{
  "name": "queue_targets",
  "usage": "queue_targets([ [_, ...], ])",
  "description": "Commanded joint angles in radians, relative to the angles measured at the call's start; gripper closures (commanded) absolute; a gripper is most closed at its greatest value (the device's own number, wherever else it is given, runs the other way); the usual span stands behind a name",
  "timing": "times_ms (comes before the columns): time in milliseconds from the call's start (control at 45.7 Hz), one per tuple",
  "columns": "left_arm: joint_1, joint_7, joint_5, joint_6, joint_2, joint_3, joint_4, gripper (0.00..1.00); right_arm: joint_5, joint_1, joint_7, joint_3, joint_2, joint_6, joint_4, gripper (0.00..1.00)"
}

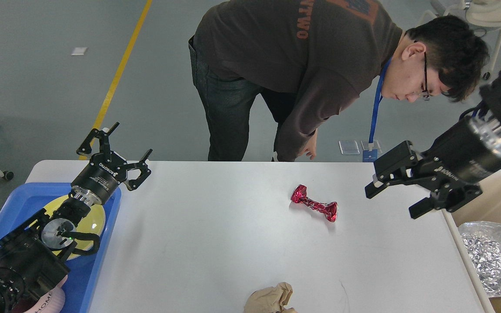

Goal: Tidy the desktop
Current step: 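Lower the right gripper toward the crumpled brown paper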

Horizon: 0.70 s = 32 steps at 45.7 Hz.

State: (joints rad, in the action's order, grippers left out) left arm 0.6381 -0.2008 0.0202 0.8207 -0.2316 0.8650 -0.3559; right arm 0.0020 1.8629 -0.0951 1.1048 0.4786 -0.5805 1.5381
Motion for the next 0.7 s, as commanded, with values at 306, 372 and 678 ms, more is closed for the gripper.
queue_targets([
  [306, 0.0, 0.001, 0.0, 0.0, 0.0, -0.001, 0.0, 0.0, 0.001, -0.333, -0.002, -0.183, -0.173, 0.31, 0.017, 0.0],
  [372, 0.0, 0.001, 0.0, 0.0, 0.0, -0.001, 0.0, 0.0, 0.001, -0.355, -0.002, -0.215, -0.186, 0.34, 0.017, 0.0],
  [678, 0.0, 0.001, 0.0, 0.0, 0.0, -0.001, 0.0, 0.0, -0.005, -0.458, -0.005, -0.321, -0.235, 0.438, 0.01, 0.0],
])
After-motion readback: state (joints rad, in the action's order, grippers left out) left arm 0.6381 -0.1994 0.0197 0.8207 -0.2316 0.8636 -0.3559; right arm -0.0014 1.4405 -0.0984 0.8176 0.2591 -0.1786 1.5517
